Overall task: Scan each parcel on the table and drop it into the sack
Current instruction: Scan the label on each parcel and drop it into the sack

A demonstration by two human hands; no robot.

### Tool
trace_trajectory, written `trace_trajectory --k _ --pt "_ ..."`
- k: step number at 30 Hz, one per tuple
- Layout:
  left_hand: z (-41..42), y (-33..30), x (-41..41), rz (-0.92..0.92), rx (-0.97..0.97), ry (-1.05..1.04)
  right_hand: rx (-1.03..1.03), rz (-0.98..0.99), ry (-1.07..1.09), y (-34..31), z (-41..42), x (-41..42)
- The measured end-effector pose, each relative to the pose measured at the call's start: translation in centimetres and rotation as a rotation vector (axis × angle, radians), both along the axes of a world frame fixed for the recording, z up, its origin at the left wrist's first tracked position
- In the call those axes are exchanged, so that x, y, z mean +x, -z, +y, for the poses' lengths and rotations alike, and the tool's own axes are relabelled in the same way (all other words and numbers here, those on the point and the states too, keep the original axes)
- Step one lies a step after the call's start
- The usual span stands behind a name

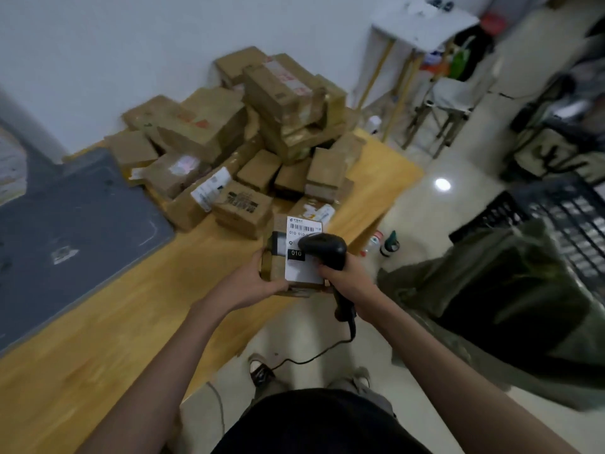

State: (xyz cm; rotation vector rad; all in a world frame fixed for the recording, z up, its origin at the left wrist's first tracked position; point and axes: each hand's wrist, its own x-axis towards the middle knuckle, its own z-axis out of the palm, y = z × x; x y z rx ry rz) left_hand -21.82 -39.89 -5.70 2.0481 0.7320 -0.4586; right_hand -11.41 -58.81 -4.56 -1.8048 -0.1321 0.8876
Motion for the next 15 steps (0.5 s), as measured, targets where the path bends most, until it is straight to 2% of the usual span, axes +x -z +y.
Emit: trace_trajectory --k 8,15 --pt "-14.4 -1.1 7.4 0.008 0.066 0.291 -0.05 0.056 0.297 2.2 -15.0 2.3" --pt "-25.3 0.5 12.5 0.07 0.147 0.52 -0.116 0.115 0.426 4.4 -27.5 3.5"
